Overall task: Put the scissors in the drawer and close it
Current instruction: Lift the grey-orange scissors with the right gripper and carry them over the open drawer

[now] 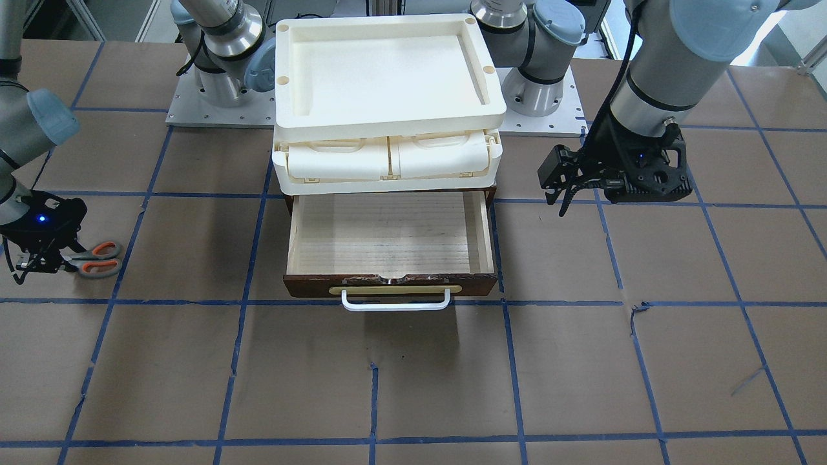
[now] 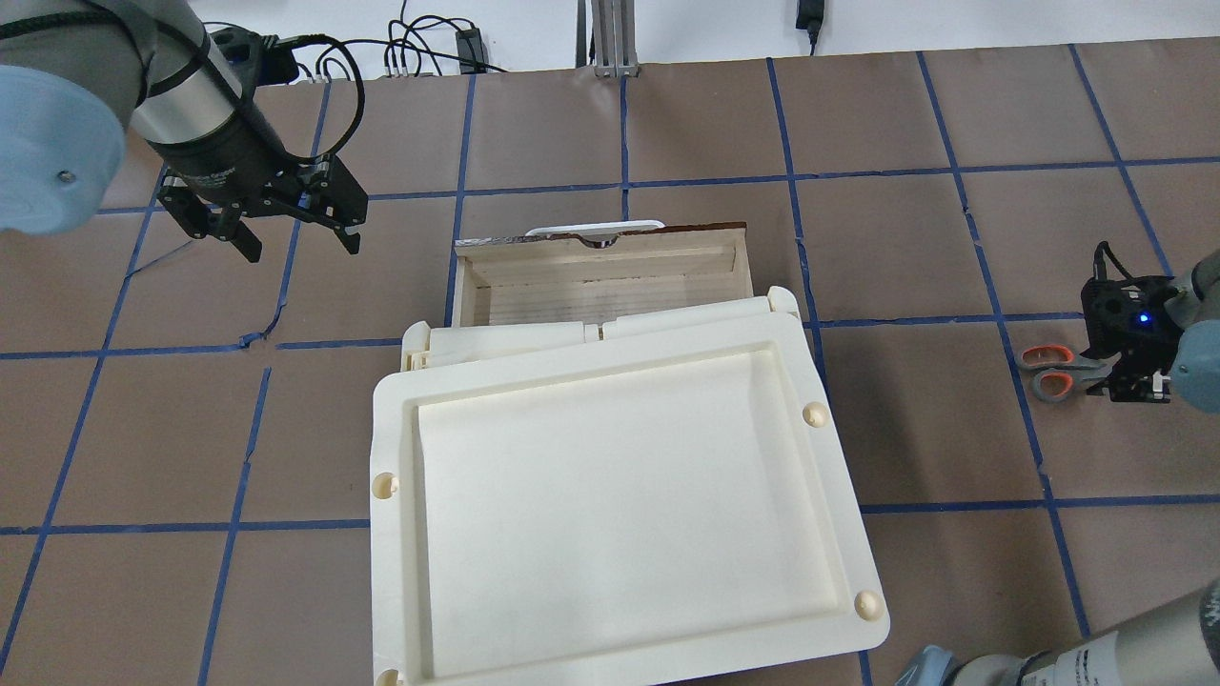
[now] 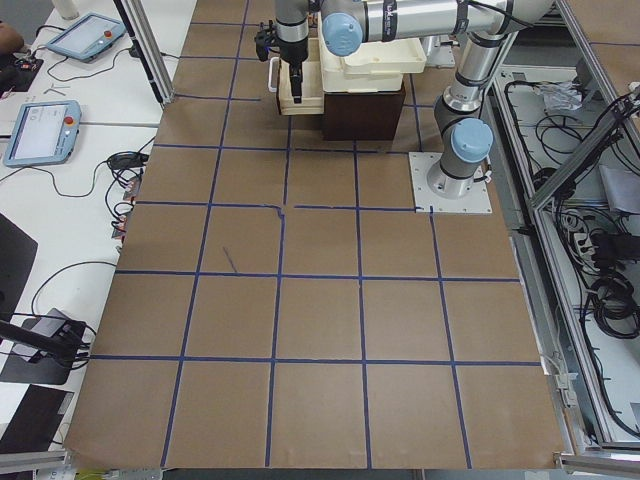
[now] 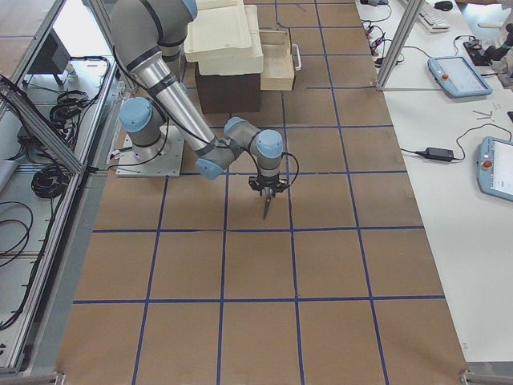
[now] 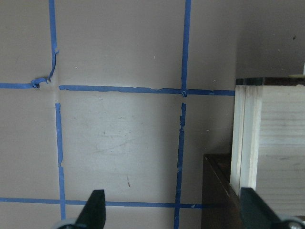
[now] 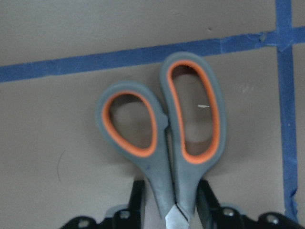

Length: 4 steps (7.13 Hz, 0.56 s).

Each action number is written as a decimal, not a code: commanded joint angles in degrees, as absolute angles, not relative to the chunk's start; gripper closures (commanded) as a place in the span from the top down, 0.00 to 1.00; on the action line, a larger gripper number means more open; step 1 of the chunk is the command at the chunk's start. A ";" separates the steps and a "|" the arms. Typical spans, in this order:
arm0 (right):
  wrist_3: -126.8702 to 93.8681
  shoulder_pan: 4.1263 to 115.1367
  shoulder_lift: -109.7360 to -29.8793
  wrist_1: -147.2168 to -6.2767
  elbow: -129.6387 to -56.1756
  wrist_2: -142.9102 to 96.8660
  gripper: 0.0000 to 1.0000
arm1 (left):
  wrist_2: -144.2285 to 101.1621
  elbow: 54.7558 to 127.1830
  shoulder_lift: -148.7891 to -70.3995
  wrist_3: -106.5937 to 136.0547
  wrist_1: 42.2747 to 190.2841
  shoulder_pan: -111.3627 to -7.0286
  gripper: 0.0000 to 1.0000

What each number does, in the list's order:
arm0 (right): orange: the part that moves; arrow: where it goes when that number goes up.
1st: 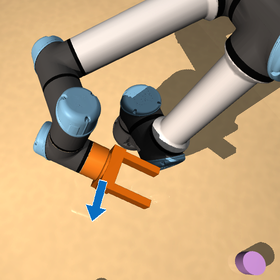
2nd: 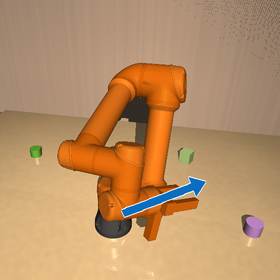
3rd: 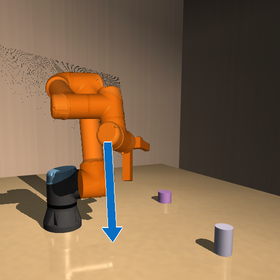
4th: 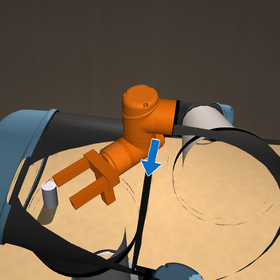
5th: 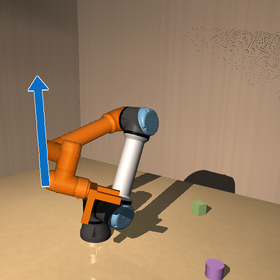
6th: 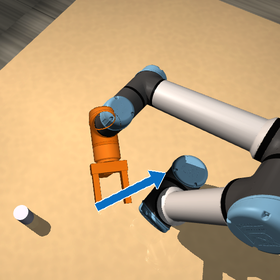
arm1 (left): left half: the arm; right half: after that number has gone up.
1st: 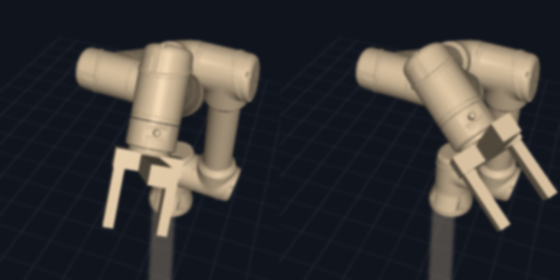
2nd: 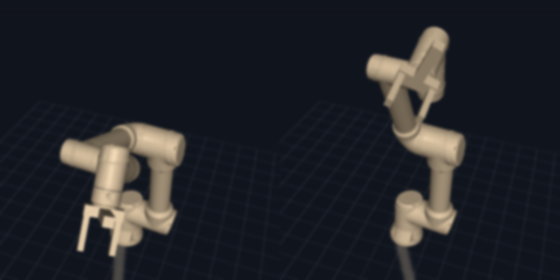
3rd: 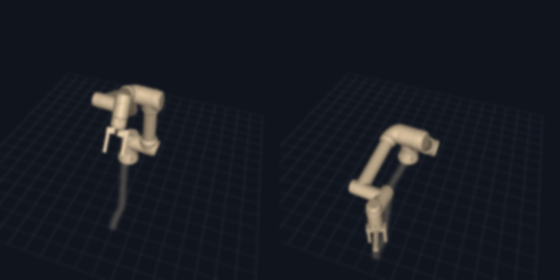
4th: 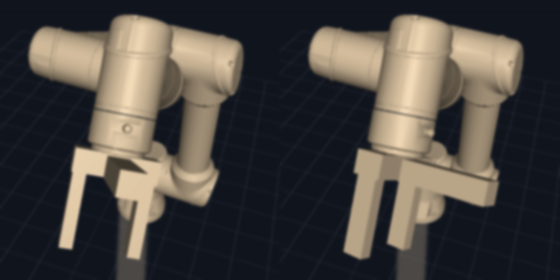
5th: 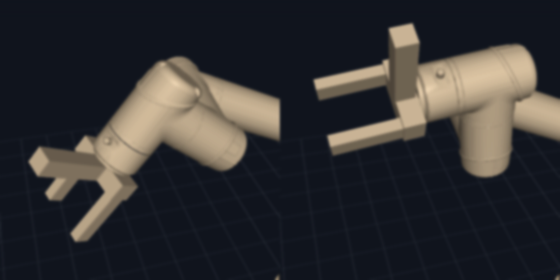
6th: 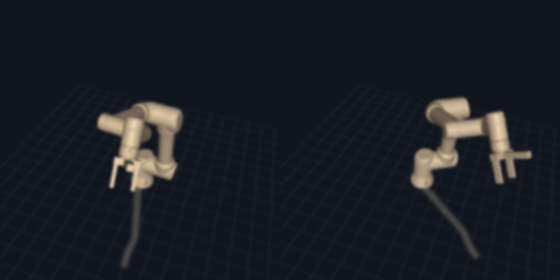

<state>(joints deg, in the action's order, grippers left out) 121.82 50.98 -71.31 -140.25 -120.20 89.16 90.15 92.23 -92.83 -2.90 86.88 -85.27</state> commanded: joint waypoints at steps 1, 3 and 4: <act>121.56 50.98 -71.45 -140.36 -119.97 88.77 0.06 | 90.35 92.55 -92.99 -5.53 86.92 -85.34 1.00; 119.20 50.98 -72.33 -139.66 -118.58 88.24 0.02 | 90.26 91.59 -92.99 -6.23 86.57 -85.08 1.00; 114.31 51.85 -73.47 -139.05 -116.22 88.24 0.02 | 90.35 92.02 -92.99 -9.98 85.27 -84.64 1.00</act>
